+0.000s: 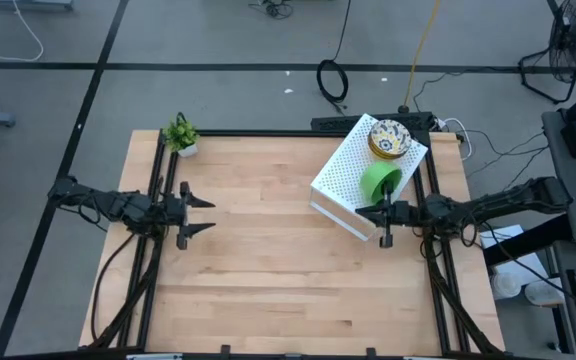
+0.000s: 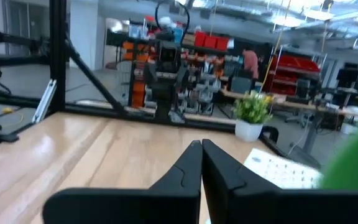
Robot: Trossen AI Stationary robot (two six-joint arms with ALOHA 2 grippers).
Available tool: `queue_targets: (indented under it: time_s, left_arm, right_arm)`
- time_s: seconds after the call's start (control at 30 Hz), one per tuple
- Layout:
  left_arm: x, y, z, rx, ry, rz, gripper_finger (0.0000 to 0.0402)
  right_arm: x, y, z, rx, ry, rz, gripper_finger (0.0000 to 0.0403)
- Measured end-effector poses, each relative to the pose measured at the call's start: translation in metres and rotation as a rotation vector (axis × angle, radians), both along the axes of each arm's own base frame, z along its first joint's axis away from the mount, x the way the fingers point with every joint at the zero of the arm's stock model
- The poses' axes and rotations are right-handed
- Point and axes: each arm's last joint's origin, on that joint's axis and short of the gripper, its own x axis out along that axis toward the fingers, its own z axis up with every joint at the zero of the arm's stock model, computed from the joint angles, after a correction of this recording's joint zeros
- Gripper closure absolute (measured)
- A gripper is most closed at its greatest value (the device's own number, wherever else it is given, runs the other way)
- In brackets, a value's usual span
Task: Pick & Place Mini bowls
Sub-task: Adjust the green bowls on the shelf
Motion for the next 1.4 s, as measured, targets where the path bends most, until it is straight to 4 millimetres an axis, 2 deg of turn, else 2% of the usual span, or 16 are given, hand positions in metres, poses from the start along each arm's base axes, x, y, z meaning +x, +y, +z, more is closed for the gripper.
queue_targets:
  time_s: [0.2, 0.57, 0.67, 0.8, 0.93, 1.1, 1.23, 1.33, 1.4]
  left_arm:
    - [-0.005, 0.002, 0.003, -0.02, -0.059, 0.006, 0.0149]
    - [-0.005, 0.002, 0.003, -0.029, -0.059, 0.008, 0.0149]
    - [-0.005, 0.002, 0.003, -0.031, -0.059, 0.009, 0.0149]
    - [-0.005, 0.002, 0.003, -0.03, -0.06, 0.01, 0.0149]
    - [-0.005, 0.002, 0.003, -0.031, -0.06, 0.01, 0.0149]
    - [-0.005, 0.002, 0.003, -0.032, -0.06, 0.01, 0.0149]
    - [-0.005, 0.002, 0.003, -0.033, -0.06, 0.01, 0.0149]
    - [-0.005, 0.002, 0.003, -0.034, -0.059, 0.01, 0.0149]
    - [-0.005, 0.002, 0.003, -0.036, -0.058, 0.01, 0.0149]
  right_arm:
    - [-0.002, 0.0, 0.003, 0.003, -0.021, 0.001, 0.0403]
    - [-0.002, 0.0, 0.0, 0.031, 0.004, 0.005, 0.0403]
    - [0.002, 0.001, -0.003, 0.023, 0.089, 0.005, 0.0403]
    - [0.016, 0.009, 0.017, 0.002, 0.234, 0.028, 0.0403]
    - [0.034, 0.023, 0.049, -0.027, 0.306, 0.022, 0.0403]
    - [0.056, 0.047, 0.086, -0.145, 0.346, 0.001, 0.0403]
    - [0.068, 0.06, 0.12, -0.273, 0.371, -0.152, 0.0402]
    - [0.075, 0.063, 0.152, -0.346, 0.363, -0.38, 0.0388]
    - [0.078, 0.063, 0.169, -0.426, 0.4, -0.538, 0.0362]
